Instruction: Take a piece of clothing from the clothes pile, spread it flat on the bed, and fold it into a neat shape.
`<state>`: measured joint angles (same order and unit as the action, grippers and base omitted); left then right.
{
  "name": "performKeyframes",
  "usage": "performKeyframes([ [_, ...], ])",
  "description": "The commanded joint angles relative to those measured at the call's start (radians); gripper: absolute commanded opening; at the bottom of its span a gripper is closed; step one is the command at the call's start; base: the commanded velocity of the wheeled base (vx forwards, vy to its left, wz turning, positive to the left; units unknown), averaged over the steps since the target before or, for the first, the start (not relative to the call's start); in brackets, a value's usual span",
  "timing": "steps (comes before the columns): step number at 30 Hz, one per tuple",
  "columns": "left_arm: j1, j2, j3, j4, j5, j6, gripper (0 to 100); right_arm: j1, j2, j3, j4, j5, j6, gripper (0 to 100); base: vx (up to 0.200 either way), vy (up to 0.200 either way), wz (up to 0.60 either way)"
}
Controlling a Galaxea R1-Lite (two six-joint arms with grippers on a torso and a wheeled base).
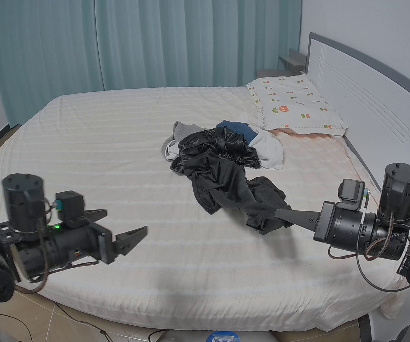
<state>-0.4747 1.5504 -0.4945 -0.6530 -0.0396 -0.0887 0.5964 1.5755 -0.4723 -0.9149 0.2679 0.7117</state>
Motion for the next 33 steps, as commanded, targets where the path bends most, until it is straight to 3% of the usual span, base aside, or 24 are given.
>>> performKeyframes([
  [1, -0.122, 0.454, -0.276, -0.105, 0.033, -0.046, 100, 0.072, -0.046, -0.012, 0.005, 0.001, -0.005, 0, 0.0, 0.0, 0.0],
  [22, -0.131, 0.677, -0.539, -0.106, 0.024, -0.166, 100, 0.066, -0.089, -0.037, 0.005, 0.002, -0.011, 0, 0.0, 0.0, 0.0],
  [25, -0.13, 0.712, -0.592, -0.108, 0.035, -0.203, 100, 0.068, -0.117, -0.035, 0.007, 0.002, -0.012, 0, 0.0, 0.0, 0.0],
  [29, -0.125, 0.787, -0.704, -0.122, 0.098, -0.325, 100, 0.06, -0.158, -0.037, 0.007, 0.002, -0.012, 0, 0.0, 0.0, 0.0],
  [33, -0.111, 0.846, -0.77, -0.122, 0.136, -0.353, 100, 0.06, -0.206, -0.045, 0.008, 0.002, -0.014, 0, 0.0, 0.0, 0.0],
])
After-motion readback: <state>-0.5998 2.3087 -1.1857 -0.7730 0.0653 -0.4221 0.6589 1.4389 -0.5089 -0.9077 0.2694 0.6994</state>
